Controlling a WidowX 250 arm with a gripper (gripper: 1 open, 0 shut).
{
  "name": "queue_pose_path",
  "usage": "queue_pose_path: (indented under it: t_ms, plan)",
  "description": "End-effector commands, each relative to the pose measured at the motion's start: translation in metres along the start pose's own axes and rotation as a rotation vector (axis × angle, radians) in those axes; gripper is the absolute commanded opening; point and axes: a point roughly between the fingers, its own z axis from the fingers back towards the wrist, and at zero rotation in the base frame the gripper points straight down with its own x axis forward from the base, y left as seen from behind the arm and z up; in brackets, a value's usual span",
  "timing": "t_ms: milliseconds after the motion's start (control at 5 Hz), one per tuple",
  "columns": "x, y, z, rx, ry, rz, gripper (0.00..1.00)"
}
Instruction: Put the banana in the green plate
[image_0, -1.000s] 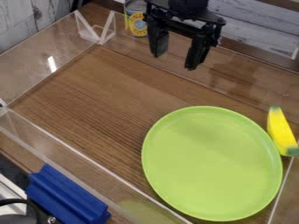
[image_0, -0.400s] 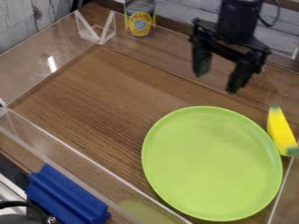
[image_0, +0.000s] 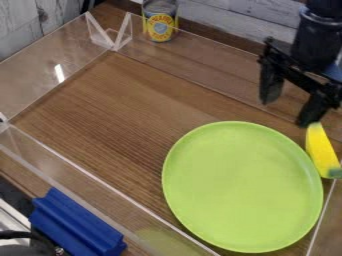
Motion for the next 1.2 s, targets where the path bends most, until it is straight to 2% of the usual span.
queue_pose_path:
  t_ms: [0,400,1000]
  plan:
    - [0.016,-0.014,0.012,0.004,-0.081,-0.051,1.00]
    - [0.029,-0.024,-0.007,0.002,-0.094,-0.105,1.00]
    - [0.046,-0.025,-0.035,0.001,-0.105,-0.122,1.00]
